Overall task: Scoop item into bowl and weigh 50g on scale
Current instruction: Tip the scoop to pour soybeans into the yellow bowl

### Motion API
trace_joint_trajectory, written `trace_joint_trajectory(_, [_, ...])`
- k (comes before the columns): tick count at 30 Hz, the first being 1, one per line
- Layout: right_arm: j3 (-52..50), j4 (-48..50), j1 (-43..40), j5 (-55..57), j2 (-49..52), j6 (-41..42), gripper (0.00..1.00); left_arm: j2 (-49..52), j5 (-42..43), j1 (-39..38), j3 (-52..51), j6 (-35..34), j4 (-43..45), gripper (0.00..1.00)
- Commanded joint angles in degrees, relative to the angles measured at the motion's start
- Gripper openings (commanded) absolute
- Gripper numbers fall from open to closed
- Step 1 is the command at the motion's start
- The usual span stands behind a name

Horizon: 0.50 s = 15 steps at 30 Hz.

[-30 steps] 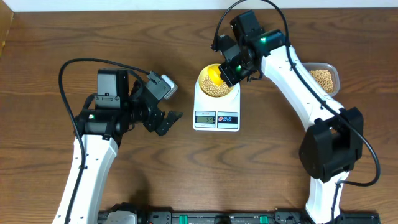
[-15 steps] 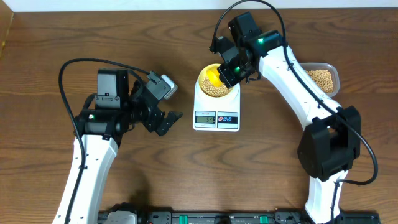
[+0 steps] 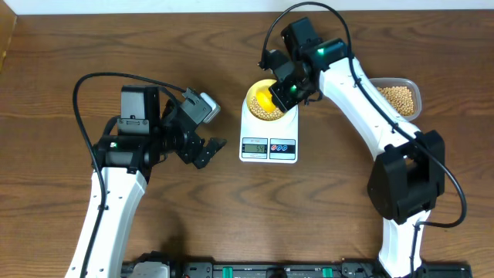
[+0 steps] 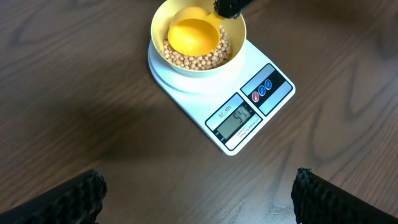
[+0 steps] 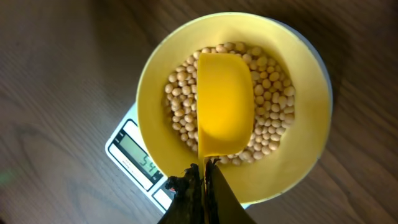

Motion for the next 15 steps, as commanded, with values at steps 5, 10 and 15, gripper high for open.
trace_joint_trajectory(5, [-0.3, -0.2, 1.7, 0.1, 0.9, -0.6, 0.01, 0.1, -0.3, 0.3, -0.6, -0.1, -0.1, 0.98])
trace_joint_trajectory(10, [-0.3, -0.2, 1.7, 0.1, 0.9, -0.6, 0.01, 0.1, -0.3, 0.3, -0.6, -0.1, -0.1, 0.98])
trace_joint_trajectory(15, [-0.3, 0.0, 1.6, -1.2, 0.9, -0.5, 0.01, 0.1, -0.3, 0.3, -0.6, -0.1, -0.1, 0.98])
